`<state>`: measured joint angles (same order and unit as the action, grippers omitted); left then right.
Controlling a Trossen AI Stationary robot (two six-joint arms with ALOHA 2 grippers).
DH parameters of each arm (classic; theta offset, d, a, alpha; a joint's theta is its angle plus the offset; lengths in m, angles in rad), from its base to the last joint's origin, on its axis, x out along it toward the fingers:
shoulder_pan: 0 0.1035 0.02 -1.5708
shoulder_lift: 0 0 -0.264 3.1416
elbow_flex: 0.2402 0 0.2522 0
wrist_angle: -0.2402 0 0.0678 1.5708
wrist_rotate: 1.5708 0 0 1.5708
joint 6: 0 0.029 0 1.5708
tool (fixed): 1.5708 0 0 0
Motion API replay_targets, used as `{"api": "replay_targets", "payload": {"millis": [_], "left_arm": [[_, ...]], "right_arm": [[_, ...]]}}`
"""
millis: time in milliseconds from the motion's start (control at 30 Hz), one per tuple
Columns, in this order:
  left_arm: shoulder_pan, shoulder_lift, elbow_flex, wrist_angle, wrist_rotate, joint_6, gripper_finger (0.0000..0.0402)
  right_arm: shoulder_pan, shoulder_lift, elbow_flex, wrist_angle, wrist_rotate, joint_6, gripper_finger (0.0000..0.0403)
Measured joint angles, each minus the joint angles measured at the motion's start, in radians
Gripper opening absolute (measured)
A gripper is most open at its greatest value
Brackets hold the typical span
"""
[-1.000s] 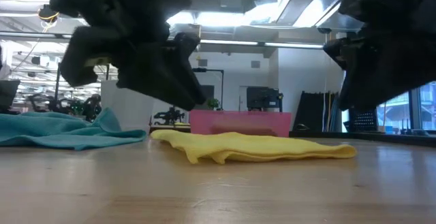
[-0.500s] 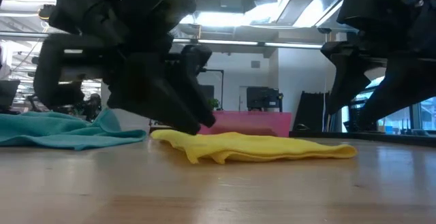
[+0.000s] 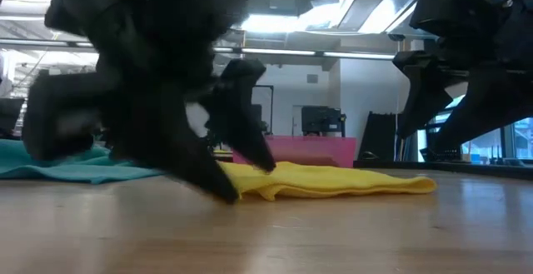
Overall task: Fold microfiber towels
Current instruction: Fold the yellow microfiber towel
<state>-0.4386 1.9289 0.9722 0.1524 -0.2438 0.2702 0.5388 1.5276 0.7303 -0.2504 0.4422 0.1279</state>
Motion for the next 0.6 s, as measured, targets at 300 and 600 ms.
{"api": "replay_targets", "payload": {"millis": [300,600], "left_arm": [[-0.036,-0.034,0.014,-0.128,-0.09,0.06,0.0225],[-0.049,-0.024,0.014,-0.16,-0.212,0.149,0.0225]], "right_arm": [[0.0,0.0,0.0,0.001,0.01,0.002,0.0225],[0.0,0.0,0.0,0.004,0.021,0.001,0.0225]]}}
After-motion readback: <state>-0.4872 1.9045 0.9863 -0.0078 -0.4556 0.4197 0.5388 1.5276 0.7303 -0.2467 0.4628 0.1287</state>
